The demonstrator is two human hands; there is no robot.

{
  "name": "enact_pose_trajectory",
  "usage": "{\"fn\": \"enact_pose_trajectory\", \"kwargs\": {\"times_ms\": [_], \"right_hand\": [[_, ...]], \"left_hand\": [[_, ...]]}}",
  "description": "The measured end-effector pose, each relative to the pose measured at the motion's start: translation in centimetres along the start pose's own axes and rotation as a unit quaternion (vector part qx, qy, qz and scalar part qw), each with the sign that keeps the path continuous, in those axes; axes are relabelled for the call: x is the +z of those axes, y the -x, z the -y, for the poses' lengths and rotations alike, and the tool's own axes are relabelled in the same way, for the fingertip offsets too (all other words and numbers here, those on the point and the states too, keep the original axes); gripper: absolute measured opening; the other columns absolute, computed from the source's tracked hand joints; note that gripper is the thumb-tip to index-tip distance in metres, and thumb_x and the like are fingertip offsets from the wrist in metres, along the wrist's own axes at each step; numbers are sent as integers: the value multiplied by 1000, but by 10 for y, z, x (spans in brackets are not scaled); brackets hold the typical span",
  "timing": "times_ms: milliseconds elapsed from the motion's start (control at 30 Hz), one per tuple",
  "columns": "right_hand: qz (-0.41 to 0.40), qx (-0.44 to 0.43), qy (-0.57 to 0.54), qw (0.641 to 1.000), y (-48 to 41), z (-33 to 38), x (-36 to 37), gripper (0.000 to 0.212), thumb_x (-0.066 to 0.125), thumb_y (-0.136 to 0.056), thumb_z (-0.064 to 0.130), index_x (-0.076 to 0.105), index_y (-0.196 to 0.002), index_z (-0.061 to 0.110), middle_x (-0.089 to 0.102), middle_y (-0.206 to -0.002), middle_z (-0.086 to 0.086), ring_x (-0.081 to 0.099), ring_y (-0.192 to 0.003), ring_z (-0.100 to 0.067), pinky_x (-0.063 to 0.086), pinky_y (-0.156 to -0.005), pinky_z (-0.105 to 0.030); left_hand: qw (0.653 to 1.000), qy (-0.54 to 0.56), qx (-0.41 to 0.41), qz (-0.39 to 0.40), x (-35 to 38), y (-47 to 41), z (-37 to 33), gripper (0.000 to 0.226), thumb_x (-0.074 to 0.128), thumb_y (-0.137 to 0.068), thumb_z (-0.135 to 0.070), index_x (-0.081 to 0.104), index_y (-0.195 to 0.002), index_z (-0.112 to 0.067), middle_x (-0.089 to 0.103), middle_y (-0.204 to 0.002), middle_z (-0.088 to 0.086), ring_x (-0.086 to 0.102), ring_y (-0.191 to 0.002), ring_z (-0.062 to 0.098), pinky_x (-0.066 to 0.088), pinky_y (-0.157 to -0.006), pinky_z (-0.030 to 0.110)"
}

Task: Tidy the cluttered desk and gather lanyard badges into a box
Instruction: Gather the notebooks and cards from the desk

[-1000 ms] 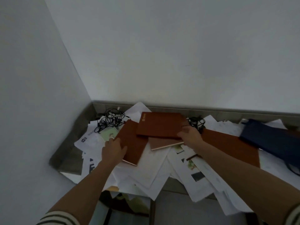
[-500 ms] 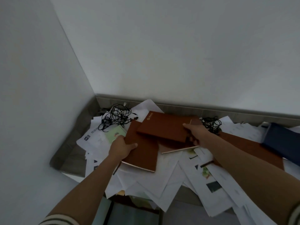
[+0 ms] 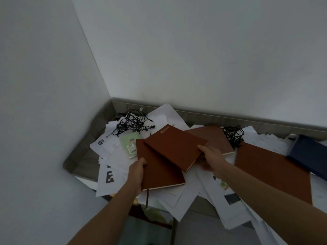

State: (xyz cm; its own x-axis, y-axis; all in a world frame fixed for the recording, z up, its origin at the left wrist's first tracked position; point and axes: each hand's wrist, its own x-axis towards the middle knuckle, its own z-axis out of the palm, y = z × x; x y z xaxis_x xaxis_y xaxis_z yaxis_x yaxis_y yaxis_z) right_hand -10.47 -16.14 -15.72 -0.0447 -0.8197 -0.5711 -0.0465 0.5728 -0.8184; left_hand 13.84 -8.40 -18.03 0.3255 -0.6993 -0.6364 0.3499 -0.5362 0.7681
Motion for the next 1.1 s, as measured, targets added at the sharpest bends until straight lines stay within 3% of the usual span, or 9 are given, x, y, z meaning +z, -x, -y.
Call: {"fn": "enact_pose_trajectory", "kwargs": {"times_ms": [100,233,367,467,533,633,733,933,1100], "right_hand": [[35,9,-2,999,2,-2,1,17,71,-84,21,65,-92,7,72,-87,-11,68,-71,-21,52,-59,-29],[127,-17,129,983,18,-23,12,25,73,-79,16,63,-100,6,73,-84,-14,67,-66,-24,50,-53,-28],[208,-11,233,950,28,-30,26,23,67,-89,27,59,-104,10,75,-77,-12,69,-58,-20,45,-43,-22],[224,-14,335,915,24,-19,19,26,60,-94,36,62,-103,12,74,-74,-7,68,-56,-15,44,-43,-20],[169,-79,371,910,16,-7,5,25,59,-95,35,67,-94,11,74,-76,-6,69,-60,-15,47,-46,-22],[-51,-250,384,887,-6,17,-29,15,61,-93,30,69,-97,18,71,-94,0,66,-77,-15,50,-65,-28],[-154,-226,409,871,-30,33,-64,37,60,-88,34,61,-120,16,64,-109,-5,61,-95,-24,48,-80,-34],[-160,-145,408,887,-47,27,-78,51,67,-82,37,53,-119,6,62,-97,-10,55,-79,-22,44,-66,-34],[-78,-107,127,983,-33,43,-82,31,77,-78,25,71,-100,3,73,-81,-10,69,-62,-18,54,-53,-25]], "left_hand": [[1000,10,9,7,-4,1,10,19,48,-86,-23,58,-96,-11,66,-99,23,66,-85,37,59,-65,42],[999,17,30,2,-4,-3,8,33,45,-96,-44,66,-101,-19,74,-94,15,72,-82,32,57,-64,38],[999,-12,43,-5,-4,-6,8,45,46,-93,-57,66,-104,-19,75,-92,10,73,-84,29,59,-72,41],[999,-11,47,11,-5,-3,6,39,65,-82,-54,63,-101,-20,76,-88,7,74,-79,25,59,-60,33],[998,-14,49,27,-6,-2,7,38,75,-76,-46,60,-100,-21,76,-90,7,74,-77,23,58,-57,31],[998,-10,55,42,-6,-3,7,28,74,-80,-37,59,-99,-22,74,-96,9,74,-78,23,58,-57,31],[997,-1,62,47,-7,-6,9,24,70,-86,-32,61,-104,-20,74,-98,10,74,-79,24,58,-58,32],[997,-8,65,44,-7,-8,10,21,64,-90,-31,60,-106,-19,74,-96,11,74,-79,27,58,-57,33],[998,-13,56,41,-8,-10,10,27,62,-90,-32,59,-110,-14,73,-97,14,73,-82,30,58,-62,36]]}}
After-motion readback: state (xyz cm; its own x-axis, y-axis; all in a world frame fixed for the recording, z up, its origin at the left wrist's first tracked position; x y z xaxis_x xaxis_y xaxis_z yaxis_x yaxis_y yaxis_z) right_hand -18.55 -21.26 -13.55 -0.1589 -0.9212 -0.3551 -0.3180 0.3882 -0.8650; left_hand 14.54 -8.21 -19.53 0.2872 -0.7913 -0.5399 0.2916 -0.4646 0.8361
